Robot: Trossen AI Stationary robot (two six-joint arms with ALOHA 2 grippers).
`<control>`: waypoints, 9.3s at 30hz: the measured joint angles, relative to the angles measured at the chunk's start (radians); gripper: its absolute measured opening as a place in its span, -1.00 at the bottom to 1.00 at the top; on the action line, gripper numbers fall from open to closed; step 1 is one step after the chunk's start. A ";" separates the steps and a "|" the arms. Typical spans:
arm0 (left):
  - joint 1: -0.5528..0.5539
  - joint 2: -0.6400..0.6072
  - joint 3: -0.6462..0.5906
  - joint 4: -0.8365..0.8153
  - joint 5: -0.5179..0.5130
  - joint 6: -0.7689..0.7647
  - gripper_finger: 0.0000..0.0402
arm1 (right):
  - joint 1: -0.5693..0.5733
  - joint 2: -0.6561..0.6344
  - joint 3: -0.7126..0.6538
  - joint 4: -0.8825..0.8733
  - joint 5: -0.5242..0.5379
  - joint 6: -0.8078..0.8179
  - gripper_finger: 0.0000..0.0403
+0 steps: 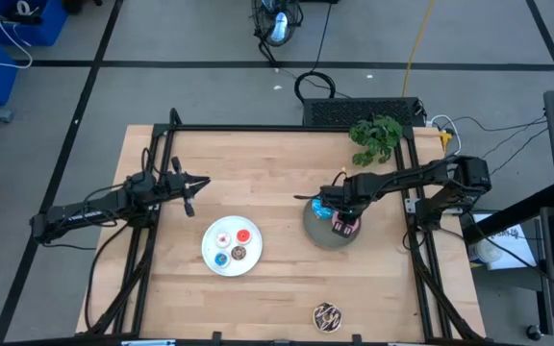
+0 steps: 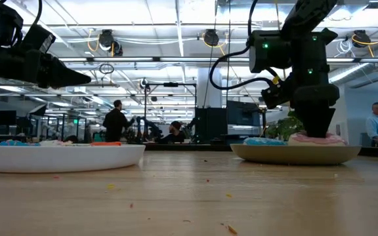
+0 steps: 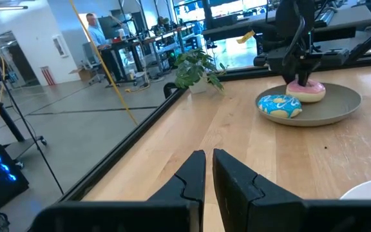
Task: Pick & Place donuts
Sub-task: Put the big pink donut on the gray plate, then put the big black donut on the gray plate
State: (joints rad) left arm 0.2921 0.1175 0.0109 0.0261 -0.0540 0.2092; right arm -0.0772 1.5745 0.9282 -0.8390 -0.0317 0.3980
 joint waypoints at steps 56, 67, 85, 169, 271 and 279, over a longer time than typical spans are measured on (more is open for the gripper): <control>0.000 0.000 0.000 0.003 0.000 -0.005 -0.81 | 0.444 0.008 0.605 -0.243 0.037 0.249 -0.99; 0.000 0.000 0.000 0.004 0.000 -0.008 -0.81 | 0.595 0.249 0.787 -0.151 -0.025 0.245 -1.00; 0.000 0.000 0.000 0.001 0.000 -0.008 -0.81 | 0.722 0.452 1.034 -0.315 -0.074 0.359 -0.93; 0.000 0.000 -0.001 0.010 0.002 -0.029 -0.81 | 0.477 0.031 0.682 -0.235 -0.022 0.296 -0.96; 0.000 0.000 0.000 0.006 0.001 -0.005 -0.81 | 0.102 0.148 0.257 -0.011 0.030 0.061 0.02; 0.000 0.000 0.000 0.005 0.000 -0.003 -0.81 | 0.102 0.072 0.257 -0.035 0.030 0.048 0.07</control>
State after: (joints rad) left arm 0.2924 0.1173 0.0105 0.0316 -0.0536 0.2062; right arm 0.0250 1.6467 1.1854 -0.8736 -0.0013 0.4464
